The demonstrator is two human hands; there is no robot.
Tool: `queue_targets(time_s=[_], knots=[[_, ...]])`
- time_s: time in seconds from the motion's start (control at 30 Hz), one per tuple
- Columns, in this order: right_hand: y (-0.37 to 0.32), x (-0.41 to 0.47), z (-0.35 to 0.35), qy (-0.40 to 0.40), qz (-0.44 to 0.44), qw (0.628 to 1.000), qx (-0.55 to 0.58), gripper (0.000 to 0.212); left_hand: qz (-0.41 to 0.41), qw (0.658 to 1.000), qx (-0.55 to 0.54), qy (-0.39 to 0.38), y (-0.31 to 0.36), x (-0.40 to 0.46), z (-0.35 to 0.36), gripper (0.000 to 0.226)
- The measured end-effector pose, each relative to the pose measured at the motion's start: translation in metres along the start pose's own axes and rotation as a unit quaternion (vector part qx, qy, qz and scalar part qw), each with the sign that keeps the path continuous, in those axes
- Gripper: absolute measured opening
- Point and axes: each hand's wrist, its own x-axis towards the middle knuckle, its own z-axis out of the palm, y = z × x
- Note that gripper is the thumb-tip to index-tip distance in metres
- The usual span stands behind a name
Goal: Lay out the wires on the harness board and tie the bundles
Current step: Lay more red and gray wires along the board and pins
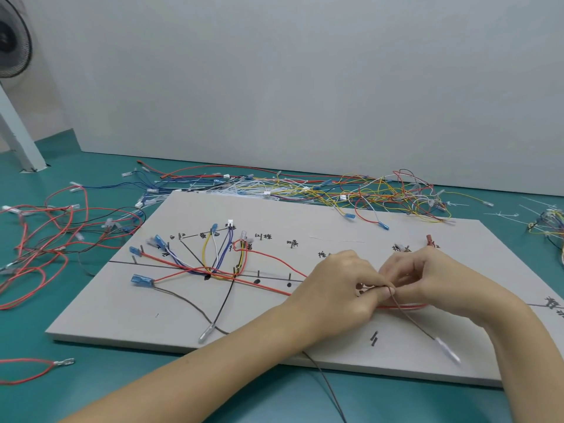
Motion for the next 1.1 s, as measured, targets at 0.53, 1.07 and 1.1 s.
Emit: queue_targets(time_s=[0.53,1.07,1.1], knots=[[-0.002,-0.001,-0.001,-0.003,0.023,1.000,0.007,0.005,-0.235,0.917,0.268,-0.176,-0.029,-0.010,-0.143,0.015],[-0.001,-0.001,-0.002,-0.006,0.041,0.999,0.007,0.006,-0.053,0.971,0.231,-0.038,-0.068,-0.071,-0.152,0.018],[-0.001,-0.001,-0.002,-0.006,0.044,0.999,0.009,0.006,-0.041,0.971,0.232,-0.036,-0.069,-0.073,-0.152,0.018]])
